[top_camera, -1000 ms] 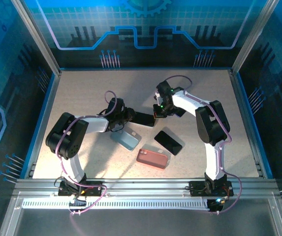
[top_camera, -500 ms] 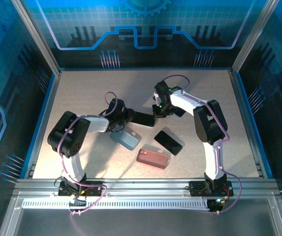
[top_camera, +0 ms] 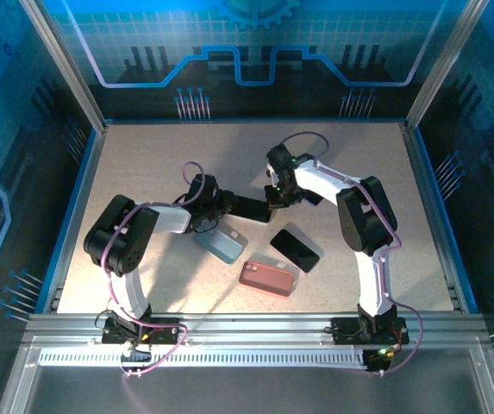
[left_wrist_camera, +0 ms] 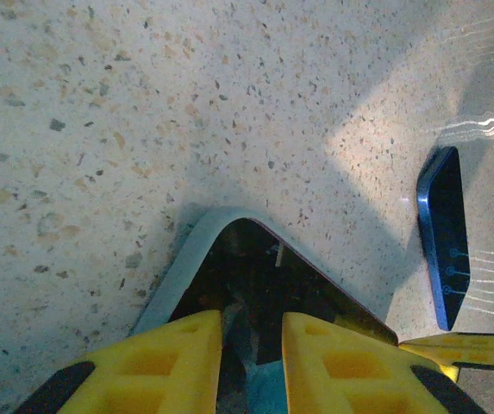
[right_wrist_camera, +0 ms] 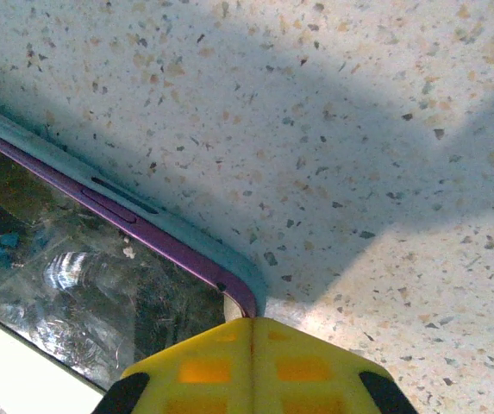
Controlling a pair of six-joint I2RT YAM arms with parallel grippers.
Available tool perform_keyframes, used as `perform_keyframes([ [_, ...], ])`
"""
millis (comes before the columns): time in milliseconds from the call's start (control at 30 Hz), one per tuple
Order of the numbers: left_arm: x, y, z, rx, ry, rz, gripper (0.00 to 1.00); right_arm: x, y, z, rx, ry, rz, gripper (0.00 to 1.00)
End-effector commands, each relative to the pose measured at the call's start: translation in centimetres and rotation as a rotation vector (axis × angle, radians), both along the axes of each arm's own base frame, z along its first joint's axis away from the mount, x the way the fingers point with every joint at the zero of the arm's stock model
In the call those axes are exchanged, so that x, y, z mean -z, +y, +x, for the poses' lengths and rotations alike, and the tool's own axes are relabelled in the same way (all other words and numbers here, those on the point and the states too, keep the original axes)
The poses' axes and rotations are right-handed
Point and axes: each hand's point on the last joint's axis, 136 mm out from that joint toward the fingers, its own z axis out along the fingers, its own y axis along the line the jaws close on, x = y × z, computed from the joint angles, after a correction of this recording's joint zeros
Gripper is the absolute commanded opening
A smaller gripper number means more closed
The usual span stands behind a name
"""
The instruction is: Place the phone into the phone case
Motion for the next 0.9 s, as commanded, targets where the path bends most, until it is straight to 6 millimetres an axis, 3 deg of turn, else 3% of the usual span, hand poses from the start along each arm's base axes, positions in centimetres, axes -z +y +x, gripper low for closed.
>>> perform_keyframes([
  [0,2.6,0.3,-1.1,0.004,0.069,0.004,0.26,9.0,0.2,-8.7,-0.051,0.312,-0.099,0.00],
  [467,3.2,1.1,-0.5,-0.027,0.080,0.006,0.26,12.8,-0.7,-11.6,-0.008,0.412,-0.114,0.00],
  [633,3.4,1.4,0.2,-0.038,0.089,0.011,0.26,11.6,-0.2,-11.2,0.001,0.390,-0.088,0.00],
  [867,3.7,1.0,2.2,-0.026,0.084,0.041,0.26,7.3,1.6,-9.3,0.050,0.294,0.050,0.00],
])
